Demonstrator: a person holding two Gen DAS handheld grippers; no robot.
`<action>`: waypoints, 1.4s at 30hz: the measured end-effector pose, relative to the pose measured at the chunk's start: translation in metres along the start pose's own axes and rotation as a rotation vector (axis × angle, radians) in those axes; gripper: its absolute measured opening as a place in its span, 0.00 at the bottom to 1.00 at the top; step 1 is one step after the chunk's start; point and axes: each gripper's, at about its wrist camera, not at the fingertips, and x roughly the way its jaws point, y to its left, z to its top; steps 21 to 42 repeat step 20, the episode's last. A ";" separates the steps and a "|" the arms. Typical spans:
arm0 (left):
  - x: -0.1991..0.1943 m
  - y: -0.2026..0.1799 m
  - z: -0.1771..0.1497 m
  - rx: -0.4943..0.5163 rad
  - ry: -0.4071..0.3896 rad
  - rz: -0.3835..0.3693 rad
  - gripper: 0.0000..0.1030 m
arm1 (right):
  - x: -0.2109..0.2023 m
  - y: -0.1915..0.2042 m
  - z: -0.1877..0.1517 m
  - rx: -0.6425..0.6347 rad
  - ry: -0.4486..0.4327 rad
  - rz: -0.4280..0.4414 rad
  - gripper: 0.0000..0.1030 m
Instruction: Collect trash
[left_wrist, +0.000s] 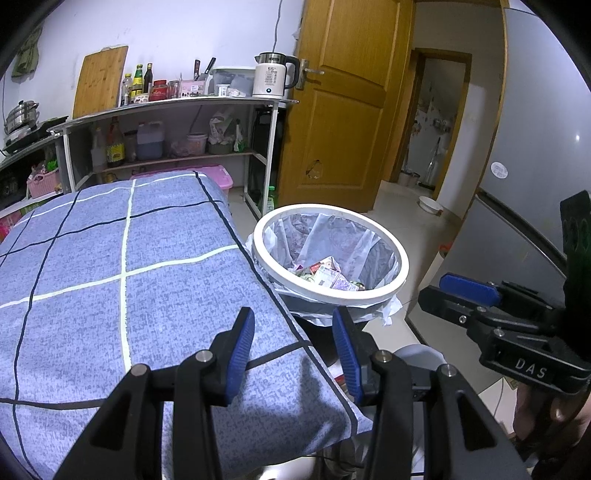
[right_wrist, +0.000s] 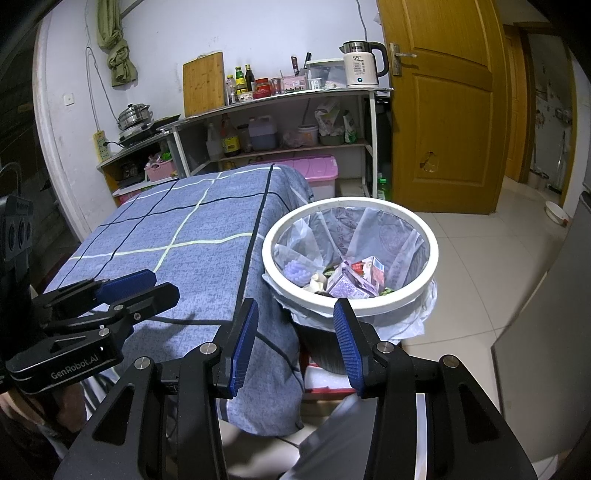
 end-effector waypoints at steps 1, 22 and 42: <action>0.000 0.000 -0.001 0.000 -0.002 0.002 0.44 | 0.001 -0.001 0.001 0.000 0.000 0.000 0.42; 0.000 0.000 -0.003 0.011 0.008 0.001 0.44 | 0.003 -0.004 0.000 0.003 0.004 -0.003 0.42; 0.000 0.000 -0.003 0.011 0.008 0.001 0.44 | 0.003 -0.004 0.000 0.003 0.004 -0.003 0.42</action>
